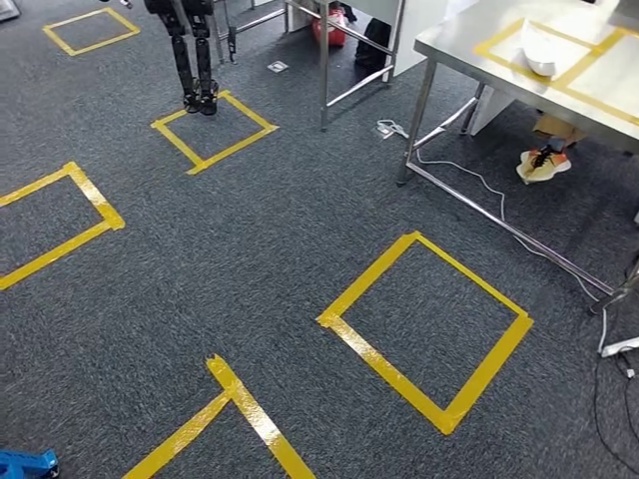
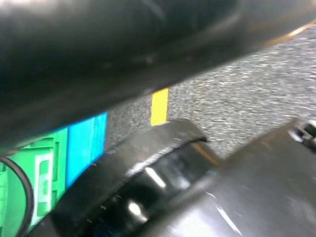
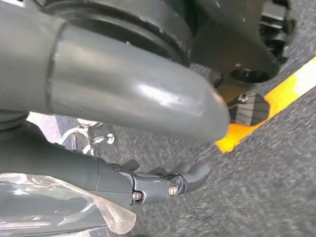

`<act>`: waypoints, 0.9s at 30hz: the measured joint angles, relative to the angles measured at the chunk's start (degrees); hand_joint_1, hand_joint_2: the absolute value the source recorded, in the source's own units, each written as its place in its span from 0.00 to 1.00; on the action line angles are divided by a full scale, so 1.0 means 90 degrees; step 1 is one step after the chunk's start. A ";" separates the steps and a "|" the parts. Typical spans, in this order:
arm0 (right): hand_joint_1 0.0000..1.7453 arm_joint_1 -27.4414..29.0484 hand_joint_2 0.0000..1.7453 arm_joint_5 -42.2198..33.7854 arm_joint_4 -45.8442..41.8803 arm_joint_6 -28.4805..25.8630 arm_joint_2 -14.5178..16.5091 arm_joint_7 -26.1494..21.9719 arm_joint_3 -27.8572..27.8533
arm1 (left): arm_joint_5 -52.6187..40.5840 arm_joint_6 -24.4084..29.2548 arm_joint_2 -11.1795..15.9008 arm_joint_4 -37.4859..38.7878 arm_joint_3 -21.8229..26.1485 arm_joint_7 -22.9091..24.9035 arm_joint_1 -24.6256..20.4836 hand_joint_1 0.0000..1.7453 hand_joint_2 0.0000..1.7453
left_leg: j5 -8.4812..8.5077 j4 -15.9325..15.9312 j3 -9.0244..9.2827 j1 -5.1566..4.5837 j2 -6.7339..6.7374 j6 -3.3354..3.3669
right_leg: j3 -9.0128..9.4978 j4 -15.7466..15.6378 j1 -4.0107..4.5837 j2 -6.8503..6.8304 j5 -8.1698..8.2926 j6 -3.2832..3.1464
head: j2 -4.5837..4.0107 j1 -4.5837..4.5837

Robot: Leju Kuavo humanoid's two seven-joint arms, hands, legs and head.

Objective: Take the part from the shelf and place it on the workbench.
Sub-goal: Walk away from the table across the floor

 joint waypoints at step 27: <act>0.00 -0.0011 0.00 0.0180 0.0009 -0.0059 0.0008 0.0140 0.0256 | 0.0123 -0.0057 -0.0023 0.0002 0.0041 0.0151 -0.0028 0.00 0.00 | -0.0025 0.0022 0.0021 -0.0124 0.0294 -0.0072 | -0.0116 -0.0065 0.0206 -0.0186 0.0180 -0.0291 | 0.0000 -0.0030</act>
